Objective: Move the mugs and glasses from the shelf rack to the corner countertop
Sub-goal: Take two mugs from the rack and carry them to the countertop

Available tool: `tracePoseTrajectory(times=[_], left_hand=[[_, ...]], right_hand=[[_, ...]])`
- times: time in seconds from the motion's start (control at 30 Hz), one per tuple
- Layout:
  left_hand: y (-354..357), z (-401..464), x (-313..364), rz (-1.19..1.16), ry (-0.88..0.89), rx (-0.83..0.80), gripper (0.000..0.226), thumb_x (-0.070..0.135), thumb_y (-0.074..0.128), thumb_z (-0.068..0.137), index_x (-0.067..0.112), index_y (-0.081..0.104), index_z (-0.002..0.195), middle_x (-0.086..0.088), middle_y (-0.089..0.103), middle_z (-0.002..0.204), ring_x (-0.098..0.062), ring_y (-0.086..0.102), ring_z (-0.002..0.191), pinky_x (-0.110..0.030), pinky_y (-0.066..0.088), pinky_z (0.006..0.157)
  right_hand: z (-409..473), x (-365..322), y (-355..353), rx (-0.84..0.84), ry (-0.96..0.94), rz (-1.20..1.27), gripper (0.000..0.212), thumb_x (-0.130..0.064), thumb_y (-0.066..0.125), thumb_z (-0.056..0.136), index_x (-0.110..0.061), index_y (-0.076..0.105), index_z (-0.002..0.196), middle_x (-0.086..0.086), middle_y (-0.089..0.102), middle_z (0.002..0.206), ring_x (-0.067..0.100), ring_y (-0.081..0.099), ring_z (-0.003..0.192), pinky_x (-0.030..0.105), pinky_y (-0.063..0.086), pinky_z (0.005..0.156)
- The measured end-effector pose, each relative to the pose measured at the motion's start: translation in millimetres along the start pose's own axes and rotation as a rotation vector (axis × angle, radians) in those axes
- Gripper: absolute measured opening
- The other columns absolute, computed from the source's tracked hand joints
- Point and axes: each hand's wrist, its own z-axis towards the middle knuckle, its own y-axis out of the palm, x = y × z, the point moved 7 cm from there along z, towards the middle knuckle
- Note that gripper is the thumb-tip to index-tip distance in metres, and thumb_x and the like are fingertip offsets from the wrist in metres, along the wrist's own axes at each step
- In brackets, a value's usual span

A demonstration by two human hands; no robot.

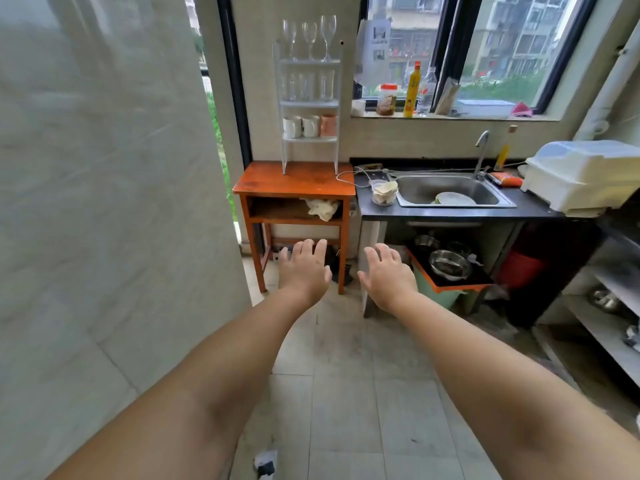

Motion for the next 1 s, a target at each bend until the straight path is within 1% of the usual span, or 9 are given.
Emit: tracePoseTrajectory(times=[0.13,0.23,0.33,0.5,0.6,0.73,0.87,0.93,1.0], left_hand=[[19.9,50.4,3.1,-0.013,-0.012,0.006,0.053,0.034,0.043,0.094,0.021,0.031,0.144,-0.004,0.043,0.143,-0.023,0.036,0.136,-0.047,0.025,0.116],[33.8,104.9,6.9,-0.011,-0.040,0.012,0.053,0.034,0.043,0.094,0.021,0.031,0.144,-0.004,0.043,0.144,-0.023,0.035,0.137,-0.047,0.023,0.116],[37.3,148.6,4.3,-0.001,-0.075,0.027,0.051,0.034,0.042,0.094,0.021,0.032,0.142,-0.004,0.044,0.143,-0.023,0.037,0.136,-0.047,0.024,0.115],[43.8,218.9,-3.6,-0.038,-0.141,0.041,0.047,0.034,0.042,0.094,0.020,0.038,0.138,-0.004,0.049,0.138,-0.024,0.041,0.132,-0.047,0.027,0.113],[55.8,256.6,-18.4,-0.008,-0.175,0.011,0.046,0.034,0.042,0.094,0.020,0.039,0.138,-0.005,0.049,0.138,-0.024,0.041,0.132,-0.048,0.028,0.115],[71.9,313.8,-49.0,-0.005,-0.212,-0.008,0.046,0.034,0.041,0.094,0.020,0.041,0.137,-0.005,0.048,0.139,-0.025,0.041,0.132,-0.048,0.029,0.114],[87.6,383.1,-83.1,-0.019,-0.212,0.010,0.044,0.034,0.040,0.095,0.019,0.041,0.136,-0.006,0.048,0.138,-0.025,0.041,0.131,-0.045,0.029,0.112],[94.3,431.9,-102.4,-0.016,-0.193,0.026,0.044,0.033,0.039,0.095,0.018,0.040,0.137,-0.006,0.046,0.140,-0.026,0.039,0.132,-0.044,0.029,0.112],[95.1,460.9,-112.4,-0.028,-0.182,0.016,0.043,0.032,0.038,0.096,0.018,0.040,0.137,-0.007,0.046,0.140,-0.026,0.039,0.132,-0.044,0.030,0.112]], right_hand=[[51.5,22.7,12.3,-0.033,0.006,-0.020,0.058,-0.042,0.042,0.097,-0.019,0.025,0.147,0.010,0.025,0.155,0.029,0.023,0.144,0.044,0.039,0.107],[108.2,45.3,17.7,-0.041,0.000,-0.031,0.059,-0.043,0.042,0.096,-0.019,0.024,0.147,0.010,0.025,0.156,0.030,0.024,0.144,0.046,0.038,0.108],[152.9,59.3,18.7,-0.065,-0.035,-0.062,0.057,-0.043,0.041,0.096,-0.020,0.025,0.146,0.010,0.025,0.155,0.030,0.027,0.142,0.047,0.039,0.106],[237.7,77.9,20.4,-0.049,-0.099,-0.063,0.054,-0.043,0.039,0.096,-0.020,0.027,0.144,0.009,0.029,0.151,0.030,0.032,0.138,0.046,0.041,0.102],[283.6,78.3,34.1,-0.086,-0.120,-0.061,0.056,-0.043,0.037,0.097,-0.019,0.024,0.146,0.009,0.026,0.153,0.030,0.029,0.140,0.046,0.040,0.104],[348.7,66.1,53.0,-0.101,-0.164,-0.036,0.055,-0.042,0.037,0.097,-0.019,0.025,0.146,0.008,0.028,0.152,0.029,0.032,0.137,0.046,0.041,0.102],[425.3,54.8,71.9,-0.077,-0.178,-0.022,0.053,-0.041,0.036,0.098,-0.019,0.026,0.145,0.008,0.028,0.152,0.030,0.033,0.135,0.045,0.042,0.100],[477.8,50.9,83.1,-0.062,-0.164,-0.022,0.053,-0.041,0.035,0.098,-0.019,0.025,0.145,0.008,0.027,0.153,0.031,0.032,0.136,0.045,0.040,0.101],[508.3,48.2,83.0,-0.047,-0.152,-0.011,0.051,-0.040,0.036,0.098,-0.019,0.026,0.144,0.008,0.029,0.152,0.031,0.034,0.135,0.044,0.041,0.101]])
